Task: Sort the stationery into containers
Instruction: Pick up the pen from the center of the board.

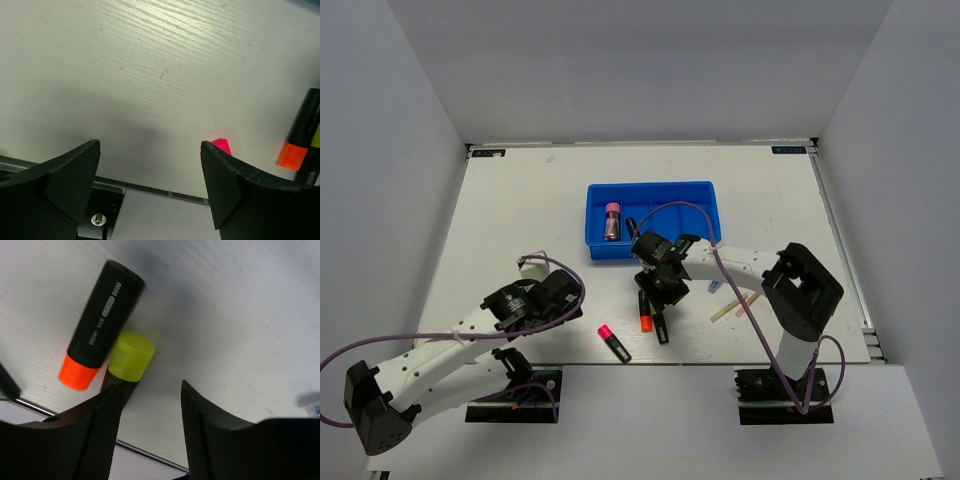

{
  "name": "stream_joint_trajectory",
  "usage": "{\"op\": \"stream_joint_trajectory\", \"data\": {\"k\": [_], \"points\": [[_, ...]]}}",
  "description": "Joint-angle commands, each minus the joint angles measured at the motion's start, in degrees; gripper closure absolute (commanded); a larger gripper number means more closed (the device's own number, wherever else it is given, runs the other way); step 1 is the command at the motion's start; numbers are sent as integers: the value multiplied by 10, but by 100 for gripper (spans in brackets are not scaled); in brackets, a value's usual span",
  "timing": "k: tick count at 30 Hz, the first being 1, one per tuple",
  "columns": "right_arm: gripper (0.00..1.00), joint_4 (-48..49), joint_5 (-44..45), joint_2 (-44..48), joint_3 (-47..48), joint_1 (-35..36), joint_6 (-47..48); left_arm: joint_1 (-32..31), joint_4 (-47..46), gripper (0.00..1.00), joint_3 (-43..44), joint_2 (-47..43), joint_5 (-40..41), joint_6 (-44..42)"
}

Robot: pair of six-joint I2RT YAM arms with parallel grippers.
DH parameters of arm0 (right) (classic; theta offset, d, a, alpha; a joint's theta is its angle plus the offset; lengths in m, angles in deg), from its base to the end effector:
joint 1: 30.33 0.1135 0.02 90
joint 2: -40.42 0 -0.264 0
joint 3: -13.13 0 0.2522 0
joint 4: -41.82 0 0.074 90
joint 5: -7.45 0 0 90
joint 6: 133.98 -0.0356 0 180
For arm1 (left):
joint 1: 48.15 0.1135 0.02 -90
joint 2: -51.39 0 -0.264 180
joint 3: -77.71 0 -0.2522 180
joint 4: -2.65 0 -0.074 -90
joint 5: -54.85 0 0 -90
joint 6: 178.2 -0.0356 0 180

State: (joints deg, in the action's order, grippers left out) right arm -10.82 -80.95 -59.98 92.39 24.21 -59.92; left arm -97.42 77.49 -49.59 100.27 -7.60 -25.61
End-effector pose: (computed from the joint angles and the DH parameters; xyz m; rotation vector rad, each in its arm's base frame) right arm 0.1943 0.2711 0.1770 -0.9489 2.7270 0.2045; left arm 0.0988 -0.0896 0.2294 -0.4016 2.5335 -0.0029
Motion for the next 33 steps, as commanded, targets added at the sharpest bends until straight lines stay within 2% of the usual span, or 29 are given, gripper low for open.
{"op": "stream_joint_trajectory", "data": {"k": [1,9,21,23,25,26,27,28,29,33], "points": [[46,0,4,-15,26,12,-37,-11,21,8,-12,-19,44,60],[42,7,-47,-15,17,15,-50,-31,27,8,-37,-44,43,80],[49,20,26,-64,-9,39,-79,-64,40,8,-61,-49,50,120],[53,26,51,-67,-19,40,-81,-69,44,8,-65,-51,51,126],[65,31,67,-67,-25,39,-79,-71,39,8,-69,-55,50,128],[73,32,90,-69,-27,37,-75,-71,37,8,-72,-52,51,128],[87,31,93,-71,-29,33,-73,-72,32,8,-71,-53,49,126],[96,30,93,-71,-28,31,-70,-73,30,8,-74,-52,46,126],[100,28,89,-69,-26,30,-60,-74,26,8,-76,-49,46,125],[100,12,45,-46,16,14,-14,-84,3,9,-76,-31,38,113]]}}
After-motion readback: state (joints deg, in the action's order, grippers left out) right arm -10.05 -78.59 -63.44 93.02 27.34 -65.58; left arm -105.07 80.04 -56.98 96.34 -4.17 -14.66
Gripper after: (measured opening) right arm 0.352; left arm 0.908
